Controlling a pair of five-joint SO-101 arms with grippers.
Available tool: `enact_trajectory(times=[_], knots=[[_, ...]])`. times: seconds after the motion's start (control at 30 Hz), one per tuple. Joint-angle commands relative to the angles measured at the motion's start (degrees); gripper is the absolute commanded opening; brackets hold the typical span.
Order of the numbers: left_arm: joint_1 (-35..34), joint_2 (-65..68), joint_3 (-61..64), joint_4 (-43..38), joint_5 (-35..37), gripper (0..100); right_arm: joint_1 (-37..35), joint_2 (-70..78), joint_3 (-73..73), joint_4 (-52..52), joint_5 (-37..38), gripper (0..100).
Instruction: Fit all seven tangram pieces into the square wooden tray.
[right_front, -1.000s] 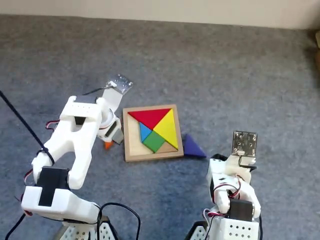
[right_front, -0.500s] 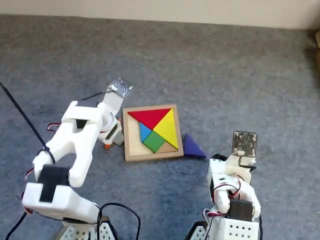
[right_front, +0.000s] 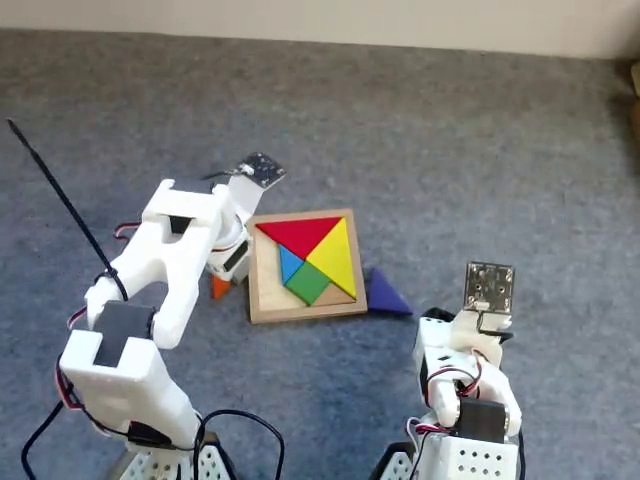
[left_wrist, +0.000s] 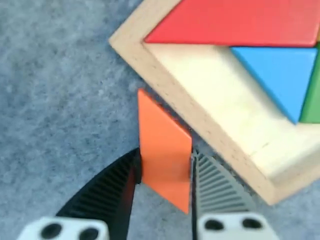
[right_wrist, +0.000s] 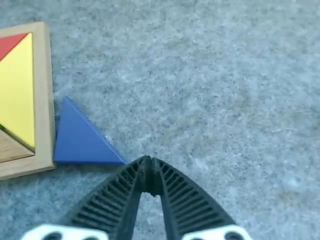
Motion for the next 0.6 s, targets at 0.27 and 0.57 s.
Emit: enact_trajectory(times=[0.27, 0.57], knots=[[0.4, -15.9, -2.5, 8.0, 13.5, 1, 0.7, -0.4, 6.5, 0.3, -0.3, 0.4], [7.3, -20.0, -2.5, 9.4, 32.9, 1, 2.8, -0.4, 6.5, 0.2, -0.4, 0.4]])
